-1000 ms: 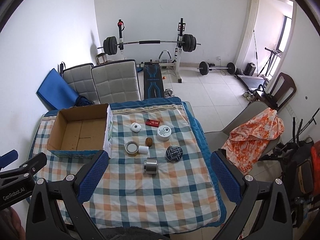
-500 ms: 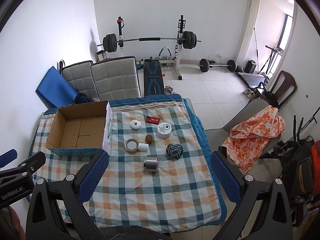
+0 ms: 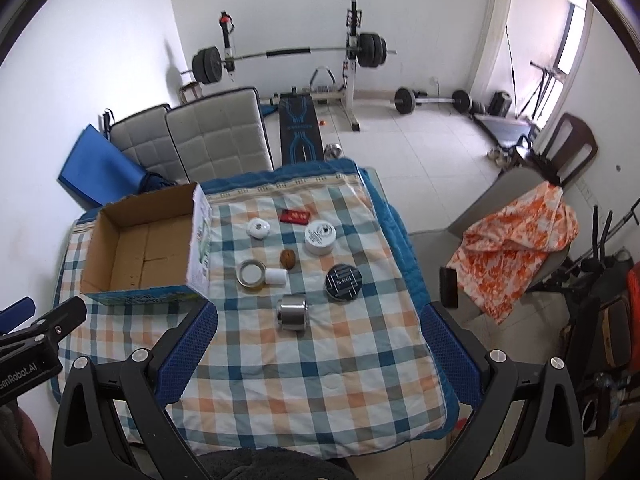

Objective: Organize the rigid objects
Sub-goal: 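Grasp the steel cylinder with the left tool while the right tool grasps the black tin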

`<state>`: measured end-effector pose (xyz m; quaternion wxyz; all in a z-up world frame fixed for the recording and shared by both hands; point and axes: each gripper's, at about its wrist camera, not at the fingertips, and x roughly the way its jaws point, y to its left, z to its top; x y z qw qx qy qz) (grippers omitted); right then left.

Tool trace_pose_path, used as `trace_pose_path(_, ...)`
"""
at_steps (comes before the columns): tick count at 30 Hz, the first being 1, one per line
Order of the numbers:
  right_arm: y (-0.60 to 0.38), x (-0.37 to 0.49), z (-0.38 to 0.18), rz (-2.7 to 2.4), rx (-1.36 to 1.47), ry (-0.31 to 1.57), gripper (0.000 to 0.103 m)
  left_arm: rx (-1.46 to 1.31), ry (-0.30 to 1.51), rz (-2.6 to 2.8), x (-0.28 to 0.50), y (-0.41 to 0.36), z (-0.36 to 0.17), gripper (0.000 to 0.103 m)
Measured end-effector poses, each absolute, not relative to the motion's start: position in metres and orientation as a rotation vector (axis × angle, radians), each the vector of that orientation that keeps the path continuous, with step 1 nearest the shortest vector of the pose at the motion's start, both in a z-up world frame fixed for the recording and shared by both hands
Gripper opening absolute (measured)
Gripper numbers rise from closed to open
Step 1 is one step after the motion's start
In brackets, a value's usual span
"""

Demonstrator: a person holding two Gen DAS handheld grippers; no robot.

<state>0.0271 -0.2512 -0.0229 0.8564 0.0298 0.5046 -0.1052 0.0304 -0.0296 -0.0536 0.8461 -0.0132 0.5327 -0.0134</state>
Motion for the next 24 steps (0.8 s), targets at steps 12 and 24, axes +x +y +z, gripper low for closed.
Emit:
trace_pose_path(12, -0.348, 0.1, -0.183, -0.315, 0.139, 1.325, 0.103, 0.12, 1.418, -0.147, 0.115, -0.14, -0.206, 0.103)
trace_pose_path(24, -0.392, 0.137, -0.289, -0.312, 0.163, 1.491, 0.103, 0.189, 1.571, -0.133, 0.155, -0.189, -0.31, 0.102)
